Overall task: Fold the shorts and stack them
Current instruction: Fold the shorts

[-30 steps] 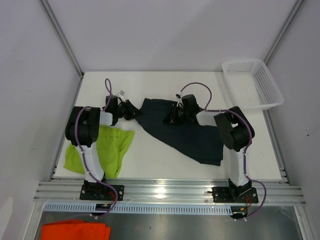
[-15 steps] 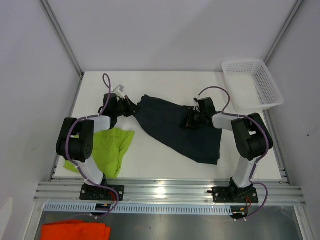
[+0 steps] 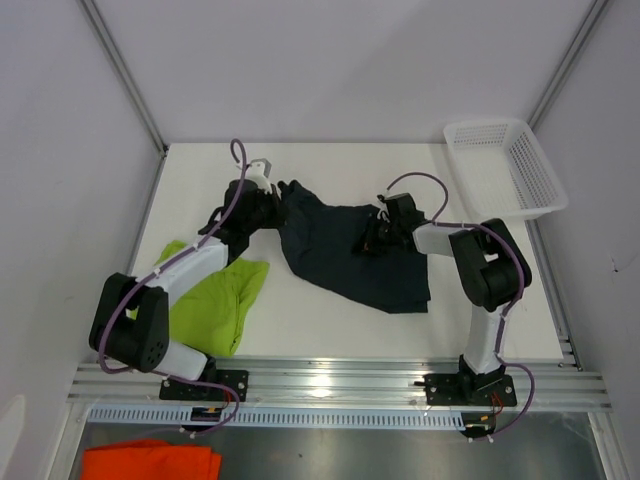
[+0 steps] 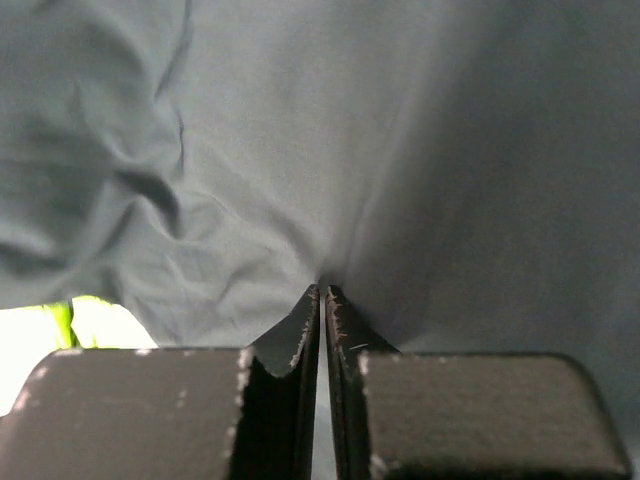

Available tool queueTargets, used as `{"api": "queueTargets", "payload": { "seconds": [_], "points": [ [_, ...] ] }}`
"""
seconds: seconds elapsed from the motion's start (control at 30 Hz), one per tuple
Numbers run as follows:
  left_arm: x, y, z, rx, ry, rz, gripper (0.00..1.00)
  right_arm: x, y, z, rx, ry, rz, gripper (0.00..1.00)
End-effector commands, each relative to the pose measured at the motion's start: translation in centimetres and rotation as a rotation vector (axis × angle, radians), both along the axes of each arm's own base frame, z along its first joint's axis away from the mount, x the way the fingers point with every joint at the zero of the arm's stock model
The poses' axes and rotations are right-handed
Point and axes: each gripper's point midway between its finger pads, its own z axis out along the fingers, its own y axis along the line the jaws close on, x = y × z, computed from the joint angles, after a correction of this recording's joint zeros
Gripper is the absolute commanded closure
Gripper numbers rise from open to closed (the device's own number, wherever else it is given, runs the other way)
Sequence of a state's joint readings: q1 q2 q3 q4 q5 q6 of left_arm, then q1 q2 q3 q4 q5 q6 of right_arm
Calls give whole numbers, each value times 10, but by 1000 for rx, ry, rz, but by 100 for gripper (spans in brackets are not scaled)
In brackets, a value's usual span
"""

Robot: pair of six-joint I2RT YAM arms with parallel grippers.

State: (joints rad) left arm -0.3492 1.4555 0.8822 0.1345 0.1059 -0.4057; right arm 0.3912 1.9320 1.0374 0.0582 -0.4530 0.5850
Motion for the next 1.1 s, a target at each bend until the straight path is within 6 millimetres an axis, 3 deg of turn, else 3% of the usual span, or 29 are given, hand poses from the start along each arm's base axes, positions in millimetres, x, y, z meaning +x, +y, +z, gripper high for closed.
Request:
{"api": "queueTargets", "payload": {
  "seconds": [0.0,0.17,0.27,0.43,0.57,0.83,1.07],
  "points": [
    [5,6,46,115,-115,62,100,-1,15,-18,-44,24,-5,94],
    [-4,-6,67,193,-181,61,99,-3,47,-21,-25,29,23,96],
    [-12,-15,62,232,-144,45,99,-6,68,-21,-14,32,41,97],
    [-19,-30,70,286,-177,39,99,-6,90,-13,12,21,53,97],
    [-34,-52,75,308,-215,2,98,0,95,-9,23,21,56,97],
    [-44,-68,82,319,-249,-9,98,-2,101,-18,56,58,55,97],
    [-45,-82,88,305,-222,-20,98,0,106,-13,91,65,51,97]
  ]
}}
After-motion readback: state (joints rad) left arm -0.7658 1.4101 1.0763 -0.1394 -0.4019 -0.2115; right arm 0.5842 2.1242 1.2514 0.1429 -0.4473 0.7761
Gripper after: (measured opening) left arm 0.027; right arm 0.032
